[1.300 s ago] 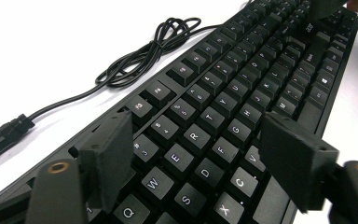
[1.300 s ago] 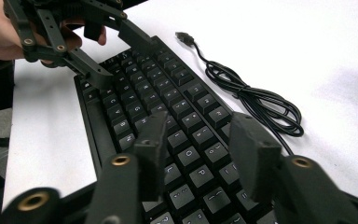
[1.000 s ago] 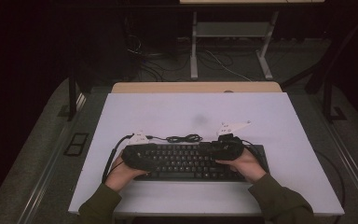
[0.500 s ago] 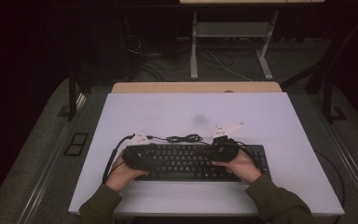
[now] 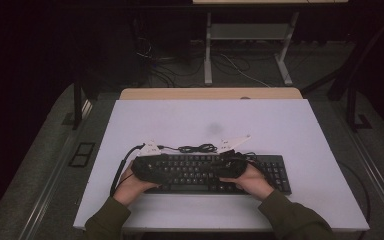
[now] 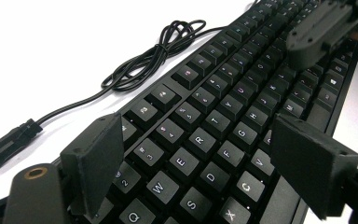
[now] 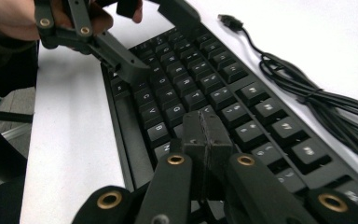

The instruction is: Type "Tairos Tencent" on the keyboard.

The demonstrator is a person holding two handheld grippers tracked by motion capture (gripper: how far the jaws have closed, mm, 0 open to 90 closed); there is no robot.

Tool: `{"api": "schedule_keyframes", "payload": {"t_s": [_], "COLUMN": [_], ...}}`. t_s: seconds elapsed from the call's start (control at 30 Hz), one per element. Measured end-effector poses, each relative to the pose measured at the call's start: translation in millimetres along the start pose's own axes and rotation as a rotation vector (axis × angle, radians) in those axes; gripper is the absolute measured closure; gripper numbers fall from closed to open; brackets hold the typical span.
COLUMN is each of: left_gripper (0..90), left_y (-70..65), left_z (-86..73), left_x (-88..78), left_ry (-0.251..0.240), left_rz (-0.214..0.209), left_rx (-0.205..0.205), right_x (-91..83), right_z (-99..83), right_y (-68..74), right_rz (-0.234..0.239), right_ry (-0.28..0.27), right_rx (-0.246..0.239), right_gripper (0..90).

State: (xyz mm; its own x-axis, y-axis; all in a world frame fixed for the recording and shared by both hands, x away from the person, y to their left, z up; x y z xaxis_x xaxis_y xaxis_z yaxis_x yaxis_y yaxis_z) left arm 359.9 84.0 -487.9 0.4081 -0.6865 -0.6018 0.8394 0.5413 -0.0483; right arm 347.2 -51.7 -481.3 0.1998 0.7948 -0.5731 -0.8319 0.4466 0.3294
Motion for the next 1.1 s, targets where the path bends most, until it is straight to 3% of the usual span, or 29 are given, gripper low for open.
{"api": "schedule_keyframes", "payload": {"t_s": [0.5, 1.1], "left_gripper": [17.2, 17.2], "left_y": [-0.3, 0.0], "left_z": [0.0, 0.2], "left_x": [0.5, 0.1], "left_ry": [0.0, -0.001], "left_rz": [0.0, 0.001], "left_rx": [-0.001, 0.0], "right_x": [22.4, 29.6], "right_z": [-9.4, -16.9], "right_y": [13.8, 15.2], "right_rz": [0.013, 0.005], "right_ry": [0.066, 0.103], "right_rx": [-0.028, -0.04], "right_gripper": [89.1, 89.1]}}
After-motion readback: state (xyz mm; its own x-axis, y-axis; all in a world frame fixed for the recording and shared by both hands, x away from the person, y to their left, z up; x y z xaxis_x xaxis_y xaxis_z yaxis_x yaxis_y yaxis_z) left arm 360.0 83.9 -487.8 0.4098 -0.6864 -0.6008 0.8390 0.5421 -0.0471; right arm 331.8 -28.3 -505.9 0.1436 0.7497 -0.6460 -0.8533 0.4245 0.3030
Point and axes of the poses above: each handheld gripper's, and its own axes: x roughly forward along the jaws, z roughly out of its top, y roughly to its left, the point moved 10 cm from there along x, roughly forward along the jaws, and after that the axes turned 6 degrees about x, right-handed, at the moved point
